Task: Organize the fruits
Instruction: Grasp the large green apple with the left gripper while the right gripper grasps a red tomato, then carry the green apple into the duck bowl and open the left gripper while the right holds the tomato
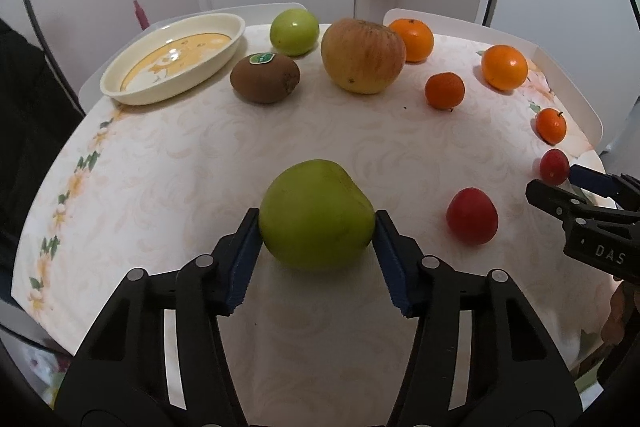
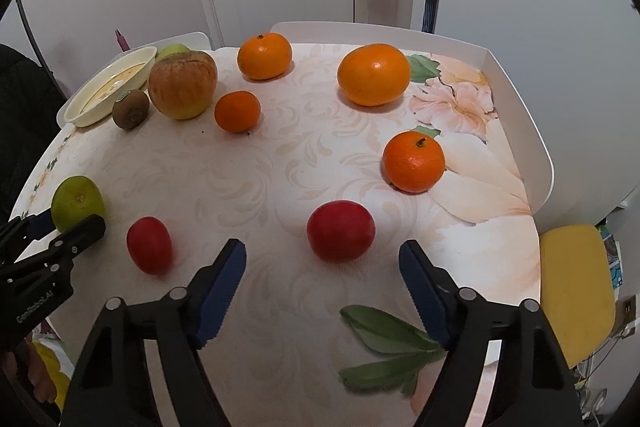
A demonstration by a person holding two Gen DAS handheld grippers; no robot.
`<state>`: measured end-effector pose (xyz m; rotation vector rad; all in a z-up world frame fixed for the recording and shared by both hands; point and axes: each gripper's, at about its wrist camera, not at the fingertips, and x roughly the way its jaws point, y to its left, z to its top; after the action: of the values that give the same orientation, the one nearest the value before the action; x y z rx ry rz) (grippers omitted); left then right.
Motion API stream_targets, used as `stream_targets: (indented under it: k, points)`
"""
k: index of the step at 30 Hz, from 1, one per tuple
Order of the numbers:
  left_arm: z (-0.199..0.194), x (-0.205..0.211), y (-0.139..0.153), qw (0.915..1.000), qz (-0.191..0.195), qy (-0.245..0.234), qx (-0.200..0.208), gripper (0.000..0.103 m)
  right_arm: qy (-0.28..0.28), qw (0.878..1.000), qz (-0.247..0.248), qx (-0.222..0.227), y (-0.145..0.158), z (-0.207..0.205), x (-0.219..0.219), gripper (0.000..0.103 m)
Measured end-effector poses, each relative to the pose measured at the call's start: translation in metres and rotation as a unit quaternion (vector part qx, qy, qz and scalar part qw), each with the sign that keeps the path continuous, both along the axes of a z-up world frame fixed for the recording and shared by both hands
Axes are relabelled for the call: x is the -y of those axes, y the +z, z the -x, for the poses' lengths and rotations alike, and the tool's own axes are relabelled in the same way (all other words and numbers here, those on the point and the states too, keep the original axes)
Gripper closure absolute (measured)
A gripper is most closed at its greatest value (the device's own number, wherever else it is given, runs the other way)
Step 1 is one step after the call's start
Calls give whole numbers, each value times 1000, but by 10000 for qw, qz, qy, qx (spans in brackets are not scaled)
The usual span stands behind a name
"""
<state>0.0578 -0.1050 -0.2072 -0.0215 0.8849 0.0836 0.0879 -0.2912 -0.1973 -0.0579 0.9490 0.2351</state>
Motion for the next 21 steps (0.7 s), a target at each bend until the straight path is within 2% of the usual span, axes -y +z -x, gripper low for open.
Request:
stream_targets:
  k: [12,15,19,21]
  points:
    - [0,-2,0,9999,-8,-139,18,44,-8,9996,224,146,-6,-7,-6,44]
    - [1,-2,1,9999,-8,-141,32,44,0,9991,323,283,-6,-7,-7,52]
    - [2,-1,4,9999,0,-131,74,44,-36,9985,398,371,-6,-6,-5,72]
    - [3,-2,7,9999,12,-125,109,44,-6,9984,414,376,-6,-6,-6,72]
